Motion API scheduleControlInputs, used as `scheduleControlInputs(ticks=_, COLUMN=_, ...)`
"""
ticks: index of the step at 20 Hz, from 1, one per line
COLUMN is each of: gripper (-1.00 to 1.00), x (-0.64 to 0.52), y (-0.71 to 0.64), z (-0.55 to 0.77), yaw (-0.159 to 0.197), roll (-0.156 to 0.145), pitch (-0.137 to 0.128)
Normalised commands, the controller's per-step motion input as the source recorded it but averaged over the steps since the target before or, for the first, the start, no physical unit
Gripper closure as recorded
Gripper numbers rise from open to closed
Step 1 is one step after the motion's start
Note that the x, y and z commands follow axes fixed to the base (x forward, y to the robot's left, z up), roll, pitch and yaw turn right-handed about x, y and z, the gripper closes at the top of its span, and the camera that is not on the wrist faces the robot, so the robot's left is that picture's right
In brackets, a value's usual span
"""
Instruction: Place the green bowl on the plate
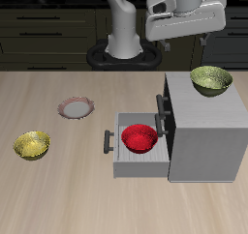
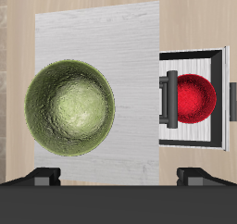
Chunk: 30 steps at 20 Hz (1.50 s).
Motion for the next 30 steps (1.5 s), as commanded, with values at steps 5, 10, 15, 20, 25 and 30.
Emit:
scheduleControlInputs(ticks=5, gripper=-1.0, x=0.14, y=0.22, z=0.13, yaw=-0.022, roll=0.014, pitch=-0.007)
scheduleControlInputs(ticks=10, gripper=-1.0, x=0.11, y=0.04, z=0.03, yaw=-0.017, roll=-0.009, pitch=0.005)
scheduleControlInputs(ticks=15, gripper=-1.0, x=0.14, y=-0.01, z=-0.06, yaw=-0.016, roll=-0.024, pitch=0.018)
scheduleControlInputs(ticks=20, gripper=-1.0, x=0.14, y=-0.1, z=-0.08, yaw=-0.018, roll=-0.036, pitch=0.022)
scheduleControlInputs(ticks=25, gripper=-1.0, x=0.08, y=-0.05, z=-0.16, yaw=-0.032, roll=0.0, pitch=0.0)
scheduleControlInputs(ticks=30, gripper=-1.0, x=-0.02, y=0.03, z=-0.32, yaw=-0.016, roll=-0.018, pitch=0.06)
